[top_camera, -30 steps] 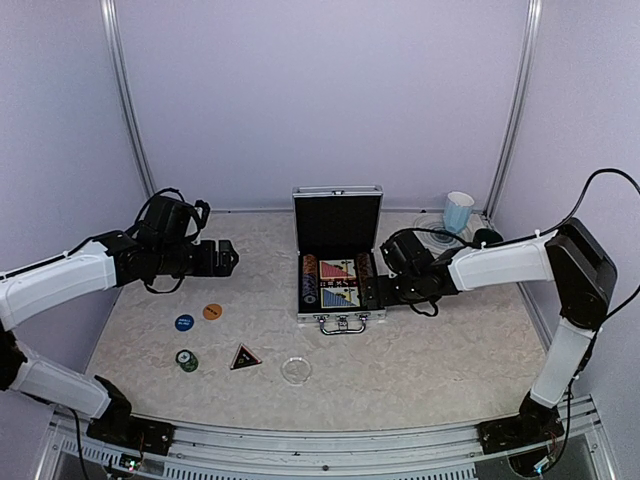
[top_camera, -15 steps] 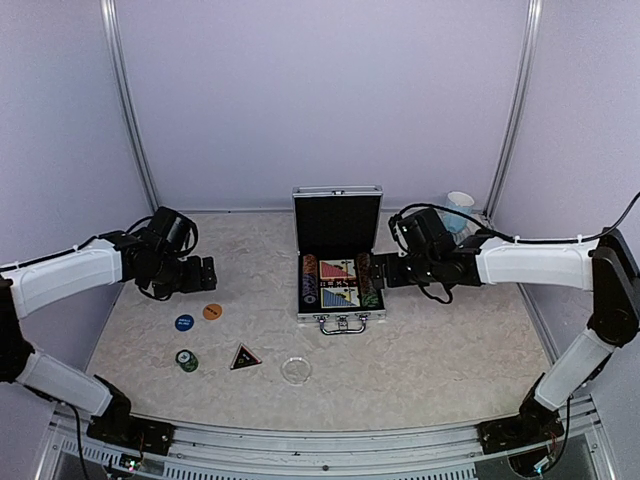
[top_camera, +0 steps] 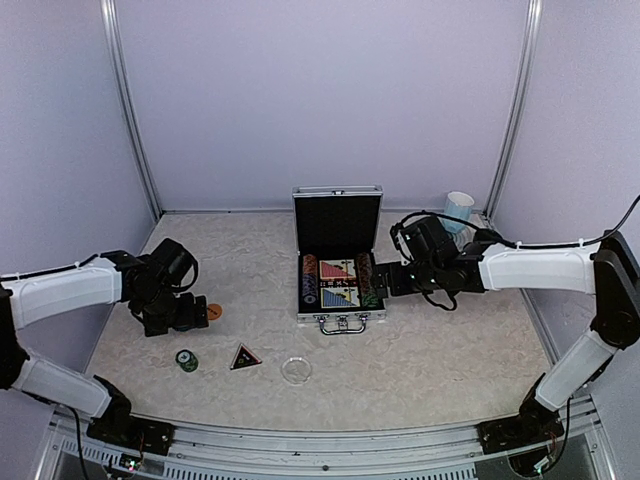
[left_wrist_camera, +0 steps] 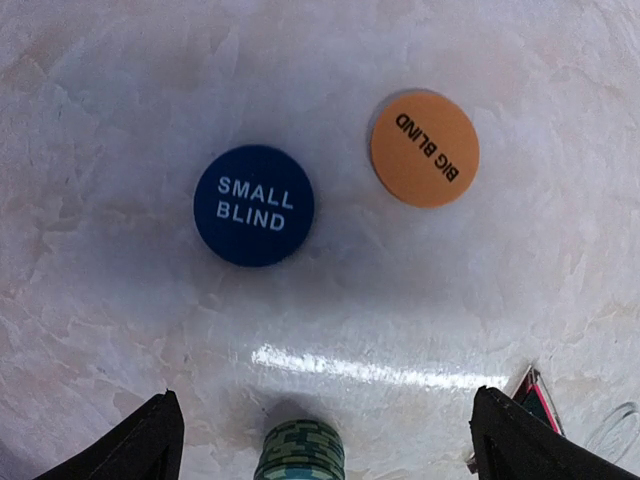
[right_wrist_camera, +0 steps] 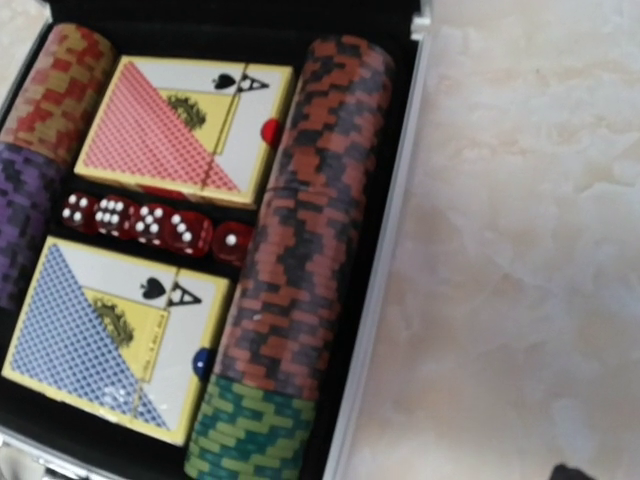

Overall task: Pack up texas hold em set
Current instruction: Pick up the pile of poker chips from the pile of poker chips.

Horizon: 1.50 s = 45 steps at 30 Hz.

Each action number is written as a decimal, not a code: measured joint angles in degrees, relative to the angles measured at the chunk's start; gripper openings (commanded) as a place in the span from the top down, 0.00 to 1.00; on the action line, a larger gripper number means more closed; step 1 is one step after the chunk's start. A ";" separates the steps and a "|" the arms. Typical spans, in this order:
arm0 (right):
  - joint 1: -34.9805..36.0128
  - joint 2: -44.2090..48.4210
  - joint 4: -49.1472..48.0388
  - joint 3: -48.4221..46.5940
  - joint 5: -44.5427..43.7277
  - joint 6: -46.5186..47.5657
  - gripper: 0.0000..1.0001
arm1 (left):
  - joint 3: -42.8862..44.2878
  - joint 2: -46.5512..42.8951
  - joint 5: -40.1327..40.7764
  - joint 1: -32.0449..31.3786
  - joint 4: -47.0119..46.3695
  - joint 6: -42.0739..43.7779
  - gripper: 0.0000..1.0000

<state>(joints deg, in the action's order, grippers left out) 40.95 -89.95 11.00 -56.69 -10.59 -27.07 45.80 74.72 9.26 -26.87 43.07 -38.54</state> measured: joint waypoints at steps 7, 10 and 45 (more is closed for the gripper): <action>0.00 0.00 -0.26 0.28 0.79 0.46 0.01 | -2.60 -2.12 1.40 -7.32 1.09 -8.90 0.01; 0.00 0.00 -0.52 0.48 1.01 0.46 0.01 | -3.72 -1.51 1.77 -9.77 0.94 -12.83 0.02; -0.02 1.68 -1.77 3.10 1.81 0.50 0.01 | -11.69 0.50 -0.61 -11.13 -0.74 -21.31 0.35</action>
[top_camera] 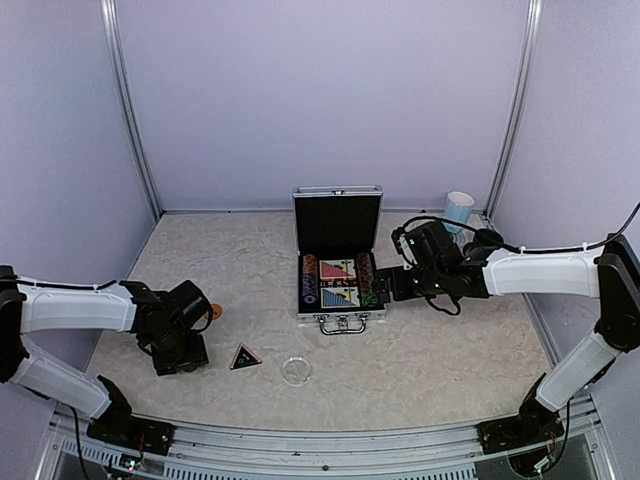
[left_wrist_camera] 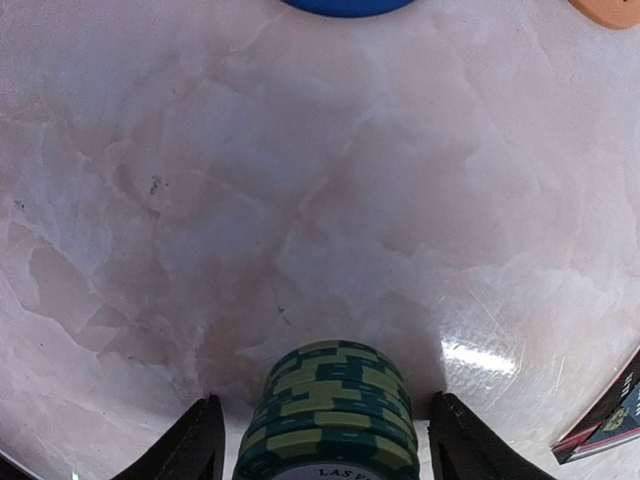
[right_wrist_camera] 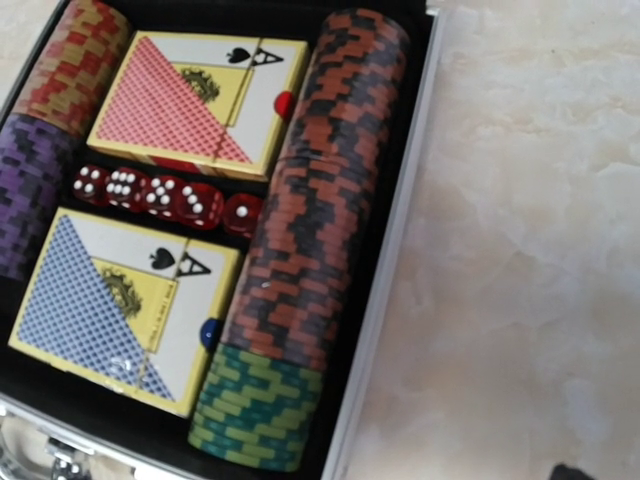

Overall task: Pack up texas hold em set
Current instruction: Pick up the pile of poker chips from the pile of poker chips.

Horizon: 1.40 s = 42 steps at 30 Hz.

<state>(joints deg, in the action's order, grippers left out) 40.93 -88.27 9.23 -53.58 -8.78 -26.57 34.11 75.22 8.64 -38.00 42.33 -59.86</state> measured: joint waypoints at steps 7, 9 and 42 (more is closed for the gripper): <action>0.00 0.00 0.00 0.02 0.00 0.00 0.01 | 0.11 0.26 0.17 0.48 -0.39 0.42 0.49; 0.00 0.00 -0.02 0.02 0.00 0.02 0.01 | 0.13 0.35 0.17 0.59 -0.57 0.70 0.50; 0.00 0.26 -0.09 0.87 -0.04 0.24 0.01 | 5.60 7.91 -0.76 0.46 -3.28 4.00 1.00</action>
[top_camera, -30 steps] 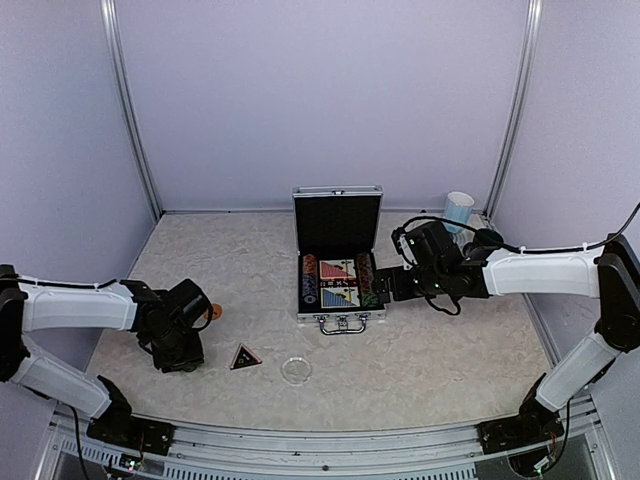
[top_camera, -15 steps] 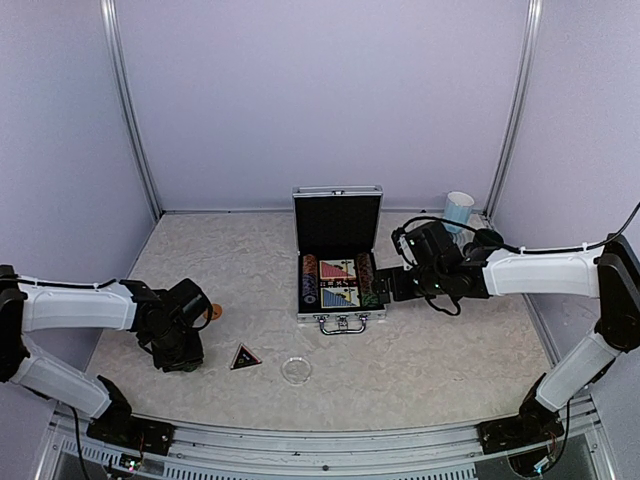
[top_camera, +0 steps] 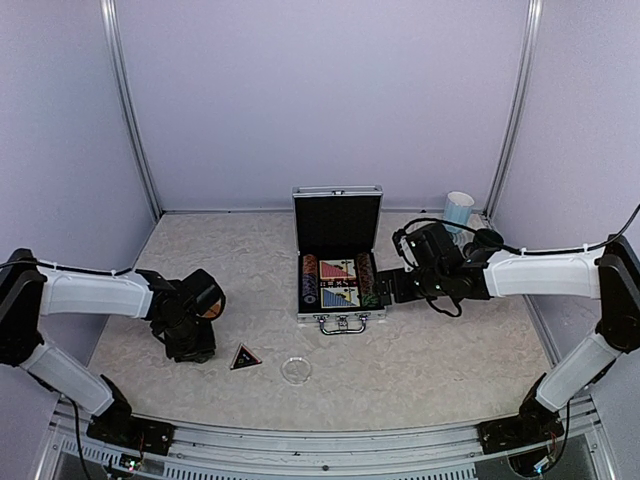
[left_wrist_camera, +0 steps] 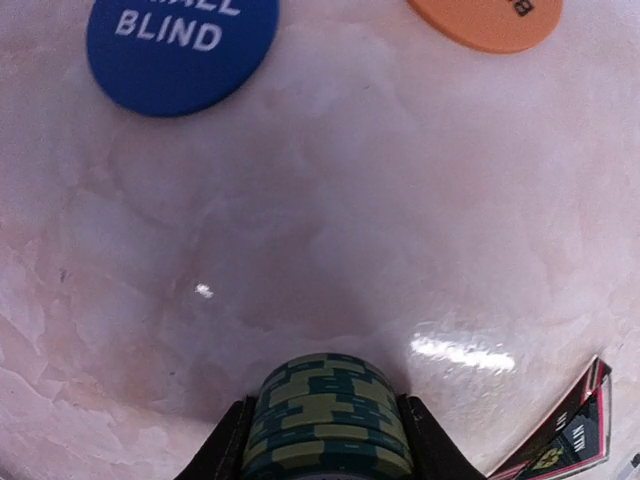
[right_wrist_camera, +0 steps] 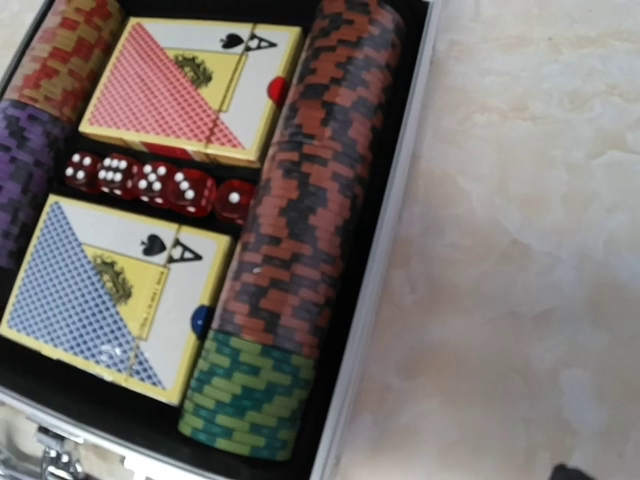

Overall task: Pack up texas hold em set
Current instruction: Pick up the pile of poker chips from the pile of poker chips.

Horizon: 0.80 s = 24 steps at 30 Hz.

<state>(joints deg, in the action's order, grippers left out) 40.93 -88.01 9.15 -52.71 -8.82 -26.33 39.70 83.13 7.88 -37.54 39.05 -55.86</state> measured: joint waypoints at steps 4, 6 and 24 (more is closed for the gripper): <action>0.00 0.90 0.09 0.00 -0.17 0.26 0.01 | 2.45 2.78 -0.22 -0.09 -2.27 1.31 1.00; 0.00 1.33 0.33 0.00 -0.26 0.39 0.01 | 3.98 4.48 -0.63 -0.13 -4.37 2.21 1.00; 0.00 2.97 1.11 0.39 0.52 0.57 0.01 | 20.79 20.39 -3.76 -1.46 -14.05 10.47 1.00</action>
<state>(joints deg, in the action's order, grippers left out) 40.93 -85.03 10.26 -52.31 -8.29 -25.76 60.49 103.53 4.12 -39.00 24.99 -45.39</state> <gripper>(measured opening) 0.992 0.411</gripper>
